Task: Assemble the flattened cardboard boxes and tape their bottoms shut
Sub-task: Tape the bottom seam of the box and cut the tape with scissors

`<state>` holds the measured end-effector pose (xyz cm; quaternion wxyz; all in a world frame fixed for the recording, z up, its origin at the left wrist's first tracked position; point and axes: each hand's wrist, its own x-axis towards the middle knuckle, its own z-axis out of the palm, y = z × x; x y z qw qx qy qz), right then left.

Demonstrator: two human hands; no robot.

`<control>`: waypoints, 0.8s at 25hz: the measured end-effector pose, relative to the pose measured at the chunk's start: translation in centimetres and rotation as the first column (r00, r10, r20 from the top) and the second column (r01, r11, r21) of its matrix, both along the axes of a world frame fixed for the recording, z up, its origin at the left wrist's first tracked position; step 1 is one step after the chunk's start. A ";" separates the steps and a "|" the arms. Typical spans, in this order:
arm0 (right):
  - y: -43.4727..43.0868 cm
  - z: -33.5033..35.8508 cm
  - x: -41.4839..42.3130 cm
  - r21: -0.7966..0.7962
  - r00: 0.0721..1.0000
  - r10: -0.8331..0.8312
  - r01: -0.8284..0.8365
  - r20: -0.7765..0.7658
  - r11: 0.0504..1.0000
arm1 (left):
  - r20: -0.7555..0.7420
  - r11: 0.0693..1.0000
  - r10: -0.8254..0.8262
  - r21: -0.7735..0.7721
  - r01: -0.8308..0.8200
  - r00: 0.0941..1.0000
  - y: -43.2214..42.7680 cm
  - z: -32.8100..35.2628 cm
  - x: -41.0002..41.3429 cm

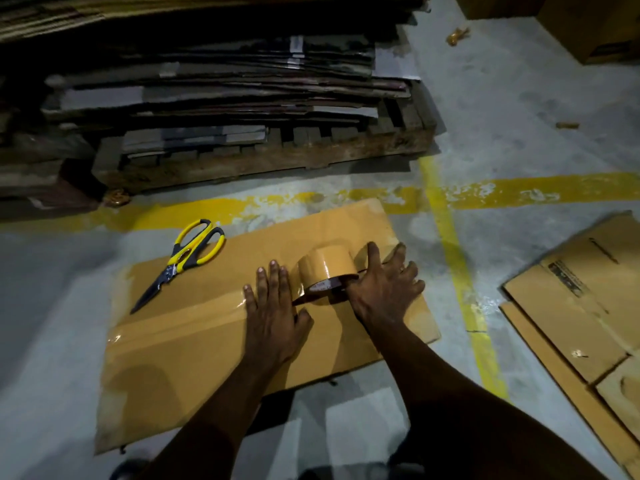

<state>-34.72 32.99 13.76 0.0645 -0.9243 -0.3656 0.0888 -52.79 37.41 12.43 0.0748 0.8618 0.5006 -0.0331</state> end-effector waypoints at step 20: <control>-1.3 0.6 6.8 0.363 0.960 0.225 -0.152 -0.166 0.919 | -0.054 0.990 -0.111 -0.090 0.106 0.992 -1.6 1.0 6.0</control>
